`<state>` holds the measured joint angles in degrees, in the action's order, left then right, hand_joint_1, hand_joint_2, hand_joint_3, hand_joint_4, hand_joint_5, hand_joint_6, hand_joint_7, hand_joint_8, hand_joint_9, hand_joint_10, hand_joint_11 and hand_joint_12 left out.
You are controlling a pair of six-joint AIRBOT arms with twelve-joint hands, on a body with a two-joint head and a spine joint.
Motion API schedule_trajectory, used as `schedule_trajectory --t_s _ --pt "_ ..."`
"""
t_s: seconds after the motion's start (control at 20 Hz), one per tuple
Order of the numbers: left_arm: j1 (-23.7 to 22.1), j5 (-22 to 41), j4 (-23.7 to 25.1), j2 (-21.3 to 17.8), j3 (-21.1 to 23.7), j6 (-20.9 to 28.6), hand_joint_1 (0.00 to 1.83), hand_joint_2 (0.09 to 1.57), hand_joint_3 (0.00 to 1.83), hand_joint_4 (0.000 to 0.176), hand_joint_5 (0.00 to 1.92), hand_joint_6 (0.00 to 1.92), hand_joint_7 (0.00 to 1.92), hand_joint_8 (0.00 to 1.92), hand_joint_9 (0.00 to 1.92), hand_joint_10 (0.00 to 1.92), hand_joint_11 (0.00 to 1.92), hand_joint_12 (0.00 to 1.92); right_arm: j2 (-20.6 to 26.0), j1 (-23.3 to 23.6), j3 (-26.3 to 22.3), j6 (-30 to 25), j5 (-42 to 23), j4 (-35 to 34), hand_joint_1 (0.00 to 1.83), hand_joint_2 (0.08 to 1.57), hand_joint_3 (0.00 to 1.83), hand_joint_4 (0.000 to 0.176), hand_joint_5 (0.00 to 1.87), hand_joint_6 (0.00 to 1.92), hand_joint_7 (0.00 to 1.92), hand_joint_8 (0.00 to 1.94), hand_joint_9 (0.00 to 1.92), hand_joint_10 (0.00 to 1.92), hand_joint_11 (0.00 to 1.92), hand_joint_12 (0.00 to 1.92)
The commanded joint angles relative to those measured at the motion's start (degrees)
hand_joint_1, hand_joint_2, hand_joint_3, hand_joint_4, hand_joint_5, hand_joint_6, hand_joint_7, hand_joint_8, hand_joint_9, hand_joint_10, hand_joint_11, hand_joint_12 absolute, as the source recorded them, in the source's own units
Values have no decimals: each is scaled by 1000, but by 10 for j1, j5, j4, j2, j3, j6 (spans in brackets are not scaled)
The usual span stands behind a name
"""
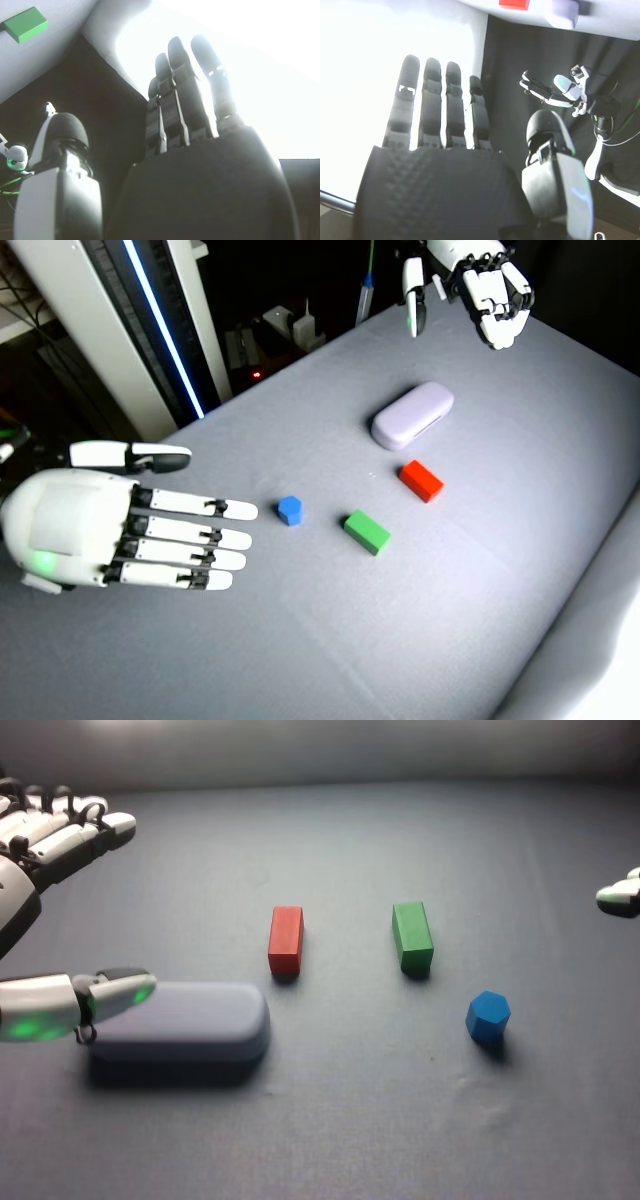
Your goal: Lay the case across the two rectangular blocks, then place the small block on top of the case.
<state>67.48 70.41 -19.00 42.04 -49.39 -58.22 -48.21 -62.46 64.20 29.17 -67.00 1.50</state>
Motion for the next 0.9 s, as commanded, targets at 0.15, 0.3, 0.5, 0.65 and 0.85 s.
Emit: schedule_trajectory --t_s 0.15,0.3,0.5,0.65,0.85 --pt "-4 62 3 1 -3 2 594 899 0 31 276 2 193 5 169 7 0 347 2 6 2 -4 -65 -18 759 1347 3 0 345 3 352 5 293 10 65 476" --pt "-10 25 19 2 -10 5 571 867 0 109 200 0 211 0 205 0 0 431 2 7 2 -4 -63 -16 734 1357 0 0 347 0 345 0 291 0 103 420" --pt "-34 -72 52 8 -31 17 790 701 0 83 220 3 238 2 276 9 0 633 2 12 3 -4 -58 -9 700 1358 1 0 343 0 343 0 293 0 117 403" --pt "-68 -159 90 19 -52 23 733 705 0 113 191 0 206 0 263 0 0 610 2 16 3 -5 -56 -2 726 1349 0 0 357 4 337 0 294 0 122 392" --pt "-110 -254 125 49 -85 23 805 726 6 105 203 2 249 2 291 7 0 640 2 18 5 -6 -54 3 687 1347 0 0 368 3 325 0 286 1 124 386"
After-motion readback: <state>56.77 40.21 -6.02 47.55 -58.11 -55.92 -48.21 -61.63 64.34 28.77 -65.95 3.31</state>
